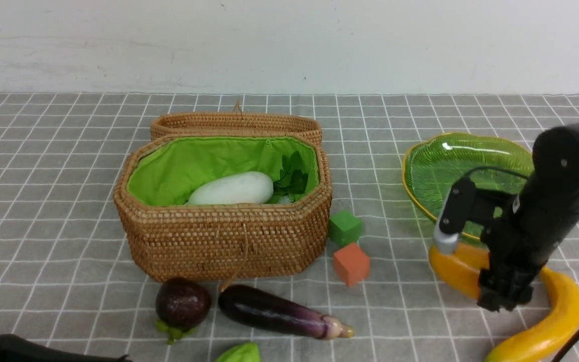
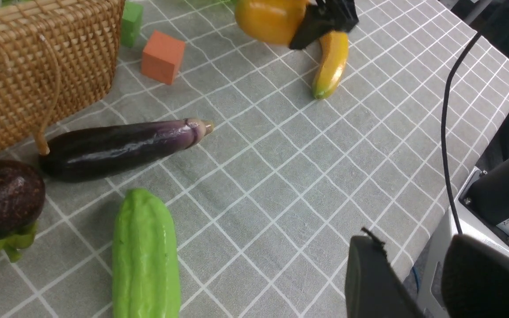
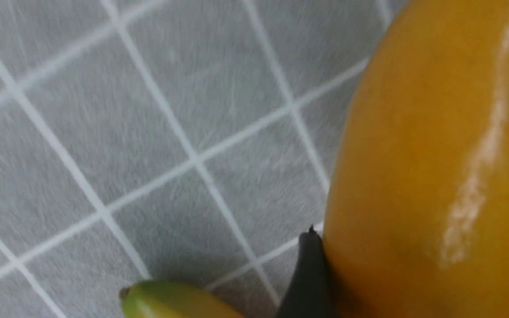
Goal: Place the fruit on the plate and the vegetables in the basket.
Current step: Use the right arm to grab a mango and put it into the right plate
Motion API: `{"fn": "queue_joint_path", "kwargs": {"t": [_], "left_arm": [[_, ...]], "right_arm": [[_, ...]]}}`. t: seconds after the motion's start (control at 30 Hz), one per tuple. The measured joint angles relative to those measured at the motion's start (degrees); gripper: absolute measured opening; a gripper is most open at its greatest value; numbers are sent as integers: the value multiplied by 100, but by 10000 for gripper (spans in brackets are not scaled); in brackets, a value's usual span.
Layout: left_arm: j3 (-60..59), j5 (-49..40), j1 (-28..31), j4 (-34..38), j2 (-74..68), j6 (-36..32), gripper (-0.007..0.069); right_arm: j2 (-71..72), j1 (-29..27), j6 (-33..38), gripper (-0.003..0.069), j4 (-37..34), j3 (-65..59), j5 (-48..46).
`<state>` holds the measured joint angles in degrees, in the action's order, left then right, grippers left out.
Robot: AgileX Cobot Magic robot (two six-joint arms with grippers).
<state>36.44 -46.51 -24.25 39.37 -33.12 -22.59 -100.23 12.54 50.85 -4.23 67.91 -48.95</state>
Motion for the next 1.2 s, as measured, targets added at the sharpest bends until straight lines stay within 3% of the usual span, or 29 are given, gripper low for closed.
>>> {"fn": "queue_joint_path", "kwargs": {"t": [0.13,0.2,0.23,0.27,0.3,0.33,0.47,0.73,0.93,1.2], "left_arm": [[0,0,0,0,0,0,239],[0,0,0,0,0,0,239],[0,0,0,0,0,0,239],[0,0,0,0,0,4,239],[0,0,0,0,0,4,239],[0,0,0,0,0,4,239],[0,0,0,0,0,101,239],[0,-6,0,0,0,291,239],[0,-62,0,0,0,315,239],[0,-67,0,0,0,335,239]], "right_arm": [[13,-161,-368,531,-550,688,-12],[-71,-465,-1208,531,-921,1169,307],[-83,-520,-1292,531,-941,1197,393],[-186,-746,-2126,531,-1106,1384,787],[-186,-773,-2225,531,-1106,1384,839],[-327,-970,-2974,531,-1167,1461,1258],[-748,-1249,-4099,531,-1087,1466,1730],[-1420,-1251,-4732,531,-740,1466,2130],[-1439,-1254,-5044,671,-728,1466,2218],[-832,-1332,-5409,636,-146,1466,836]]}}
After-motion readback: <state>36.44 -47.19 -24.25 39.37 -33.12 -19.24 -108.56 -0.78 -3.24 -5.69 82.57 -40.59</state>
